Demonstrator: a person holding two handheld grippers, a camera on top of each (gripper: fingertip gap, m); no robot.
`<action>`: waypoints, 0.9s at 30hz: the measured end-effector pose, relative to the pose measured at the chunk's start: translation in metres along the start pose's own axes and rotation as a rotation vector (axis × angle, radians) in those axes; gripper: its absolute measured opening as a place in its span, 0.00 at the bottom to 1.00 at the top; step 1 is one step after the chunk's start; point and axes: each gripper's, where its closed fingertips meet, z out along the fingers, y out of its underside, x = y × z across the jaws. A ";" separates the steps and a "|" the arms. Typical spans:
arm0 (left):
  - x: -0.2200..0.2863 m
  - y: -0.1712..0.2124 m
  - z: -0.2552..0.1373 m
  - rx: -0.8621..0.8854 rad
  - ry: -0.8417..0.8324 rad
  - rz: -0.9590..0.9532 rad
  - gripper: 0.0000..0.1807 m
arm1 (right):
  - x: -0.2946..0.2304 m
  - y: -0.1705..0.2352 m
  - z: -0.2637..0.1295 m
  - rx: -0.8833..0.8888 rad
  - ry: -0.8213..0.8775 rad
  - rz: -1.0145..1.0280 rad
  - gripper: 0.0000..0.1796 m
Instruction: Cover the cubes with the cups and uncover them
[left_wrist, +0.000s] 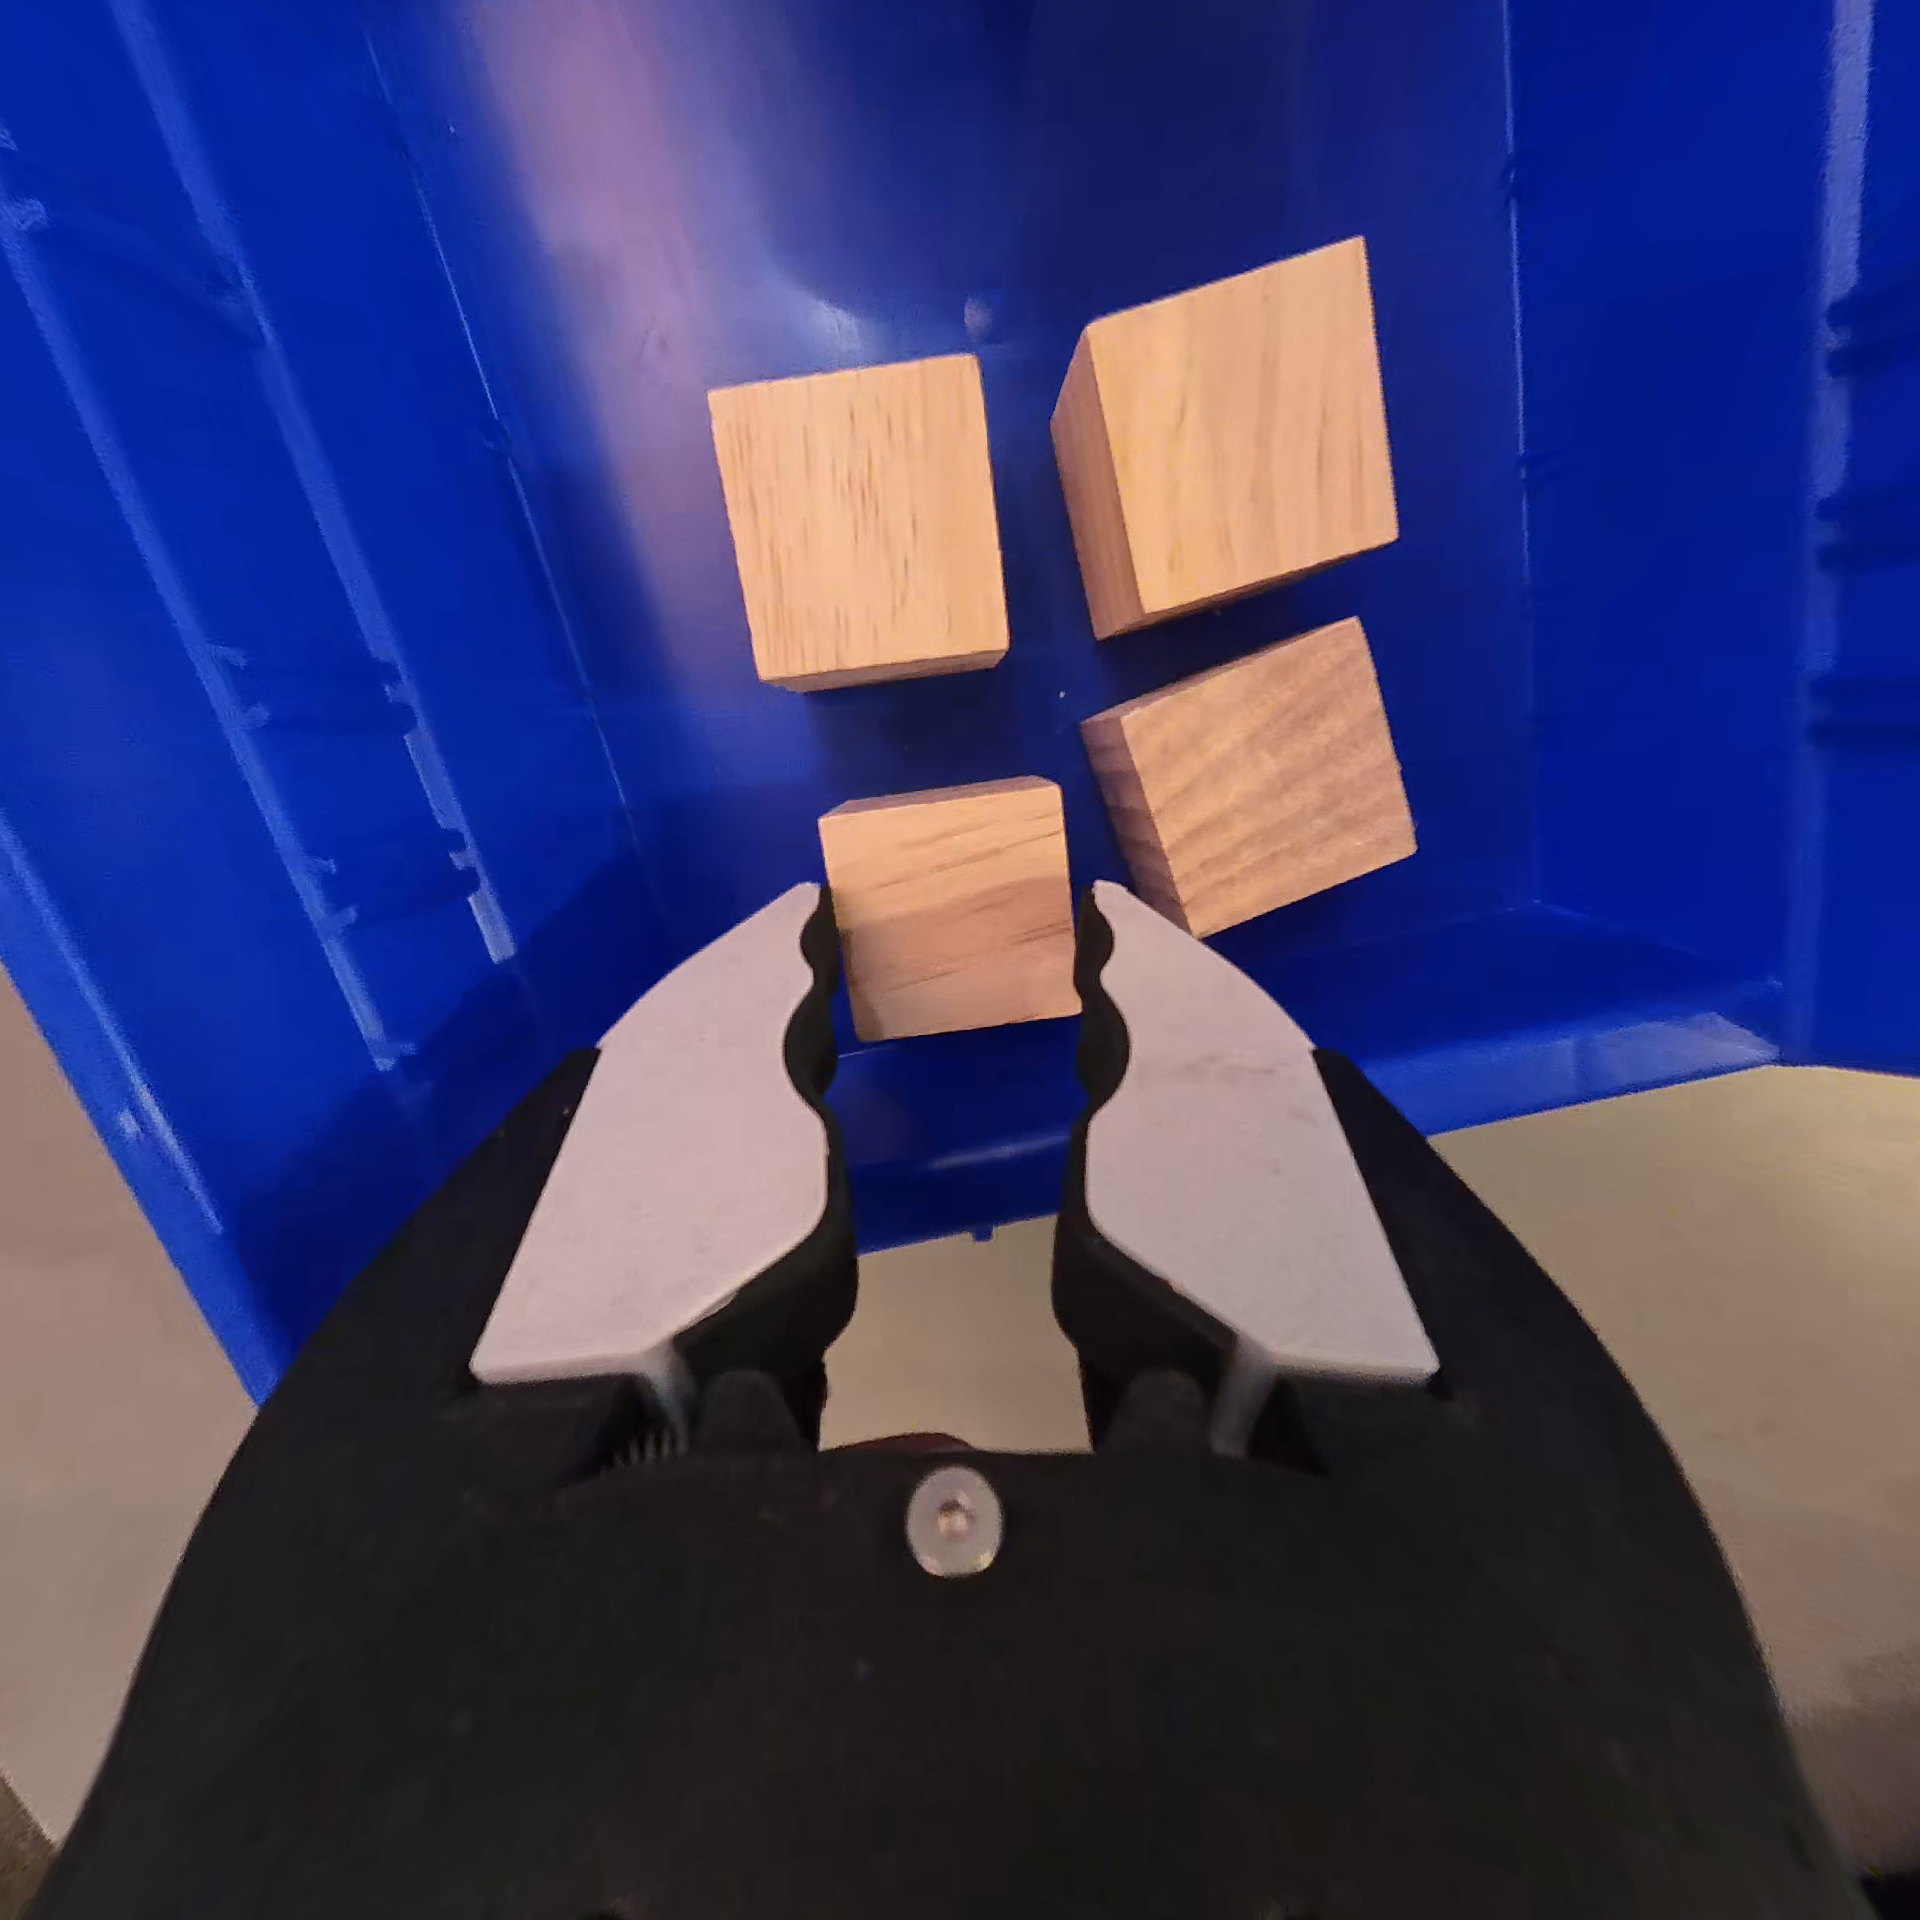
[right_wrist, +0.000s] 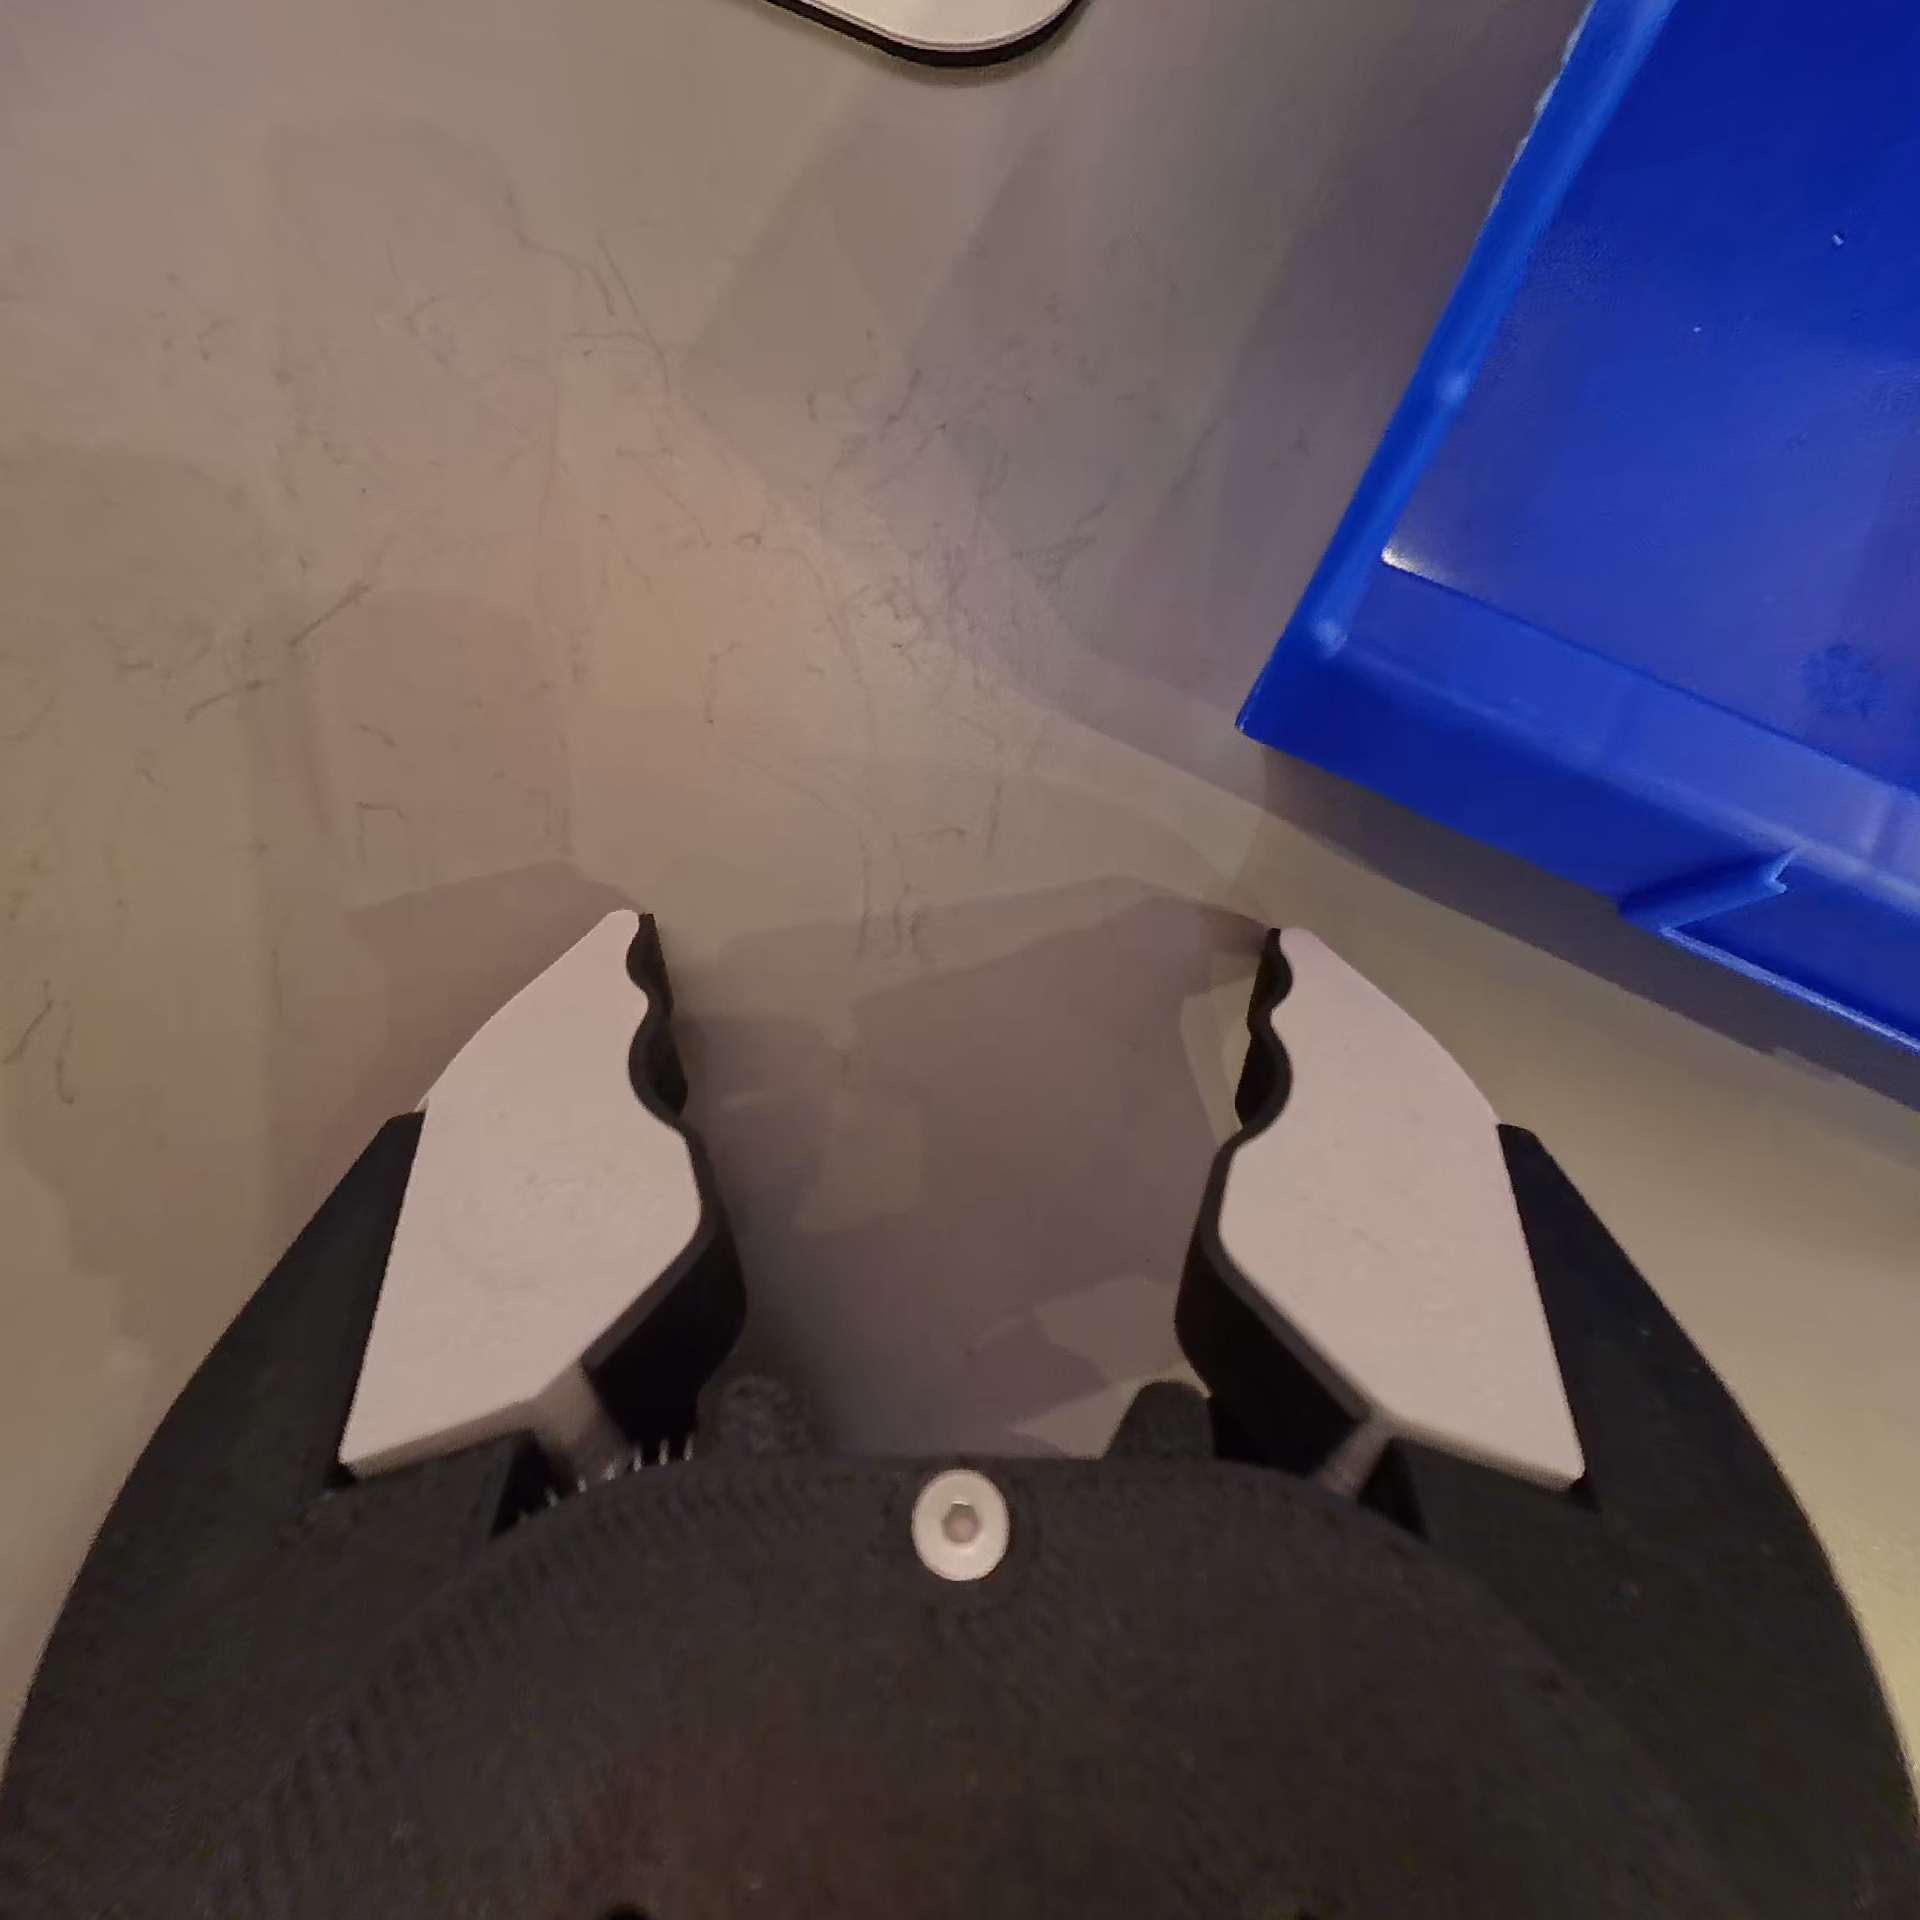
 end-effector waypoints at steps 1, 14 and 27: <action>0.000 0.000 0.000 0.000 -0.004 0.003 0.24 | 0.000 0.000 0.000 0.000 0.000 0.000 0.59; -0.004 -0.018 -0.030 0.145 -0.091 0.028 0.23 | 0.000 0.000 0.000 0.001 -0.003 0.000 0.59; 0.019 0.000 -0.076 0.211 -0.063 0.037 0.23 | -0.002 -0.001 0.000 -0.002 -0.018 -0.010 0.59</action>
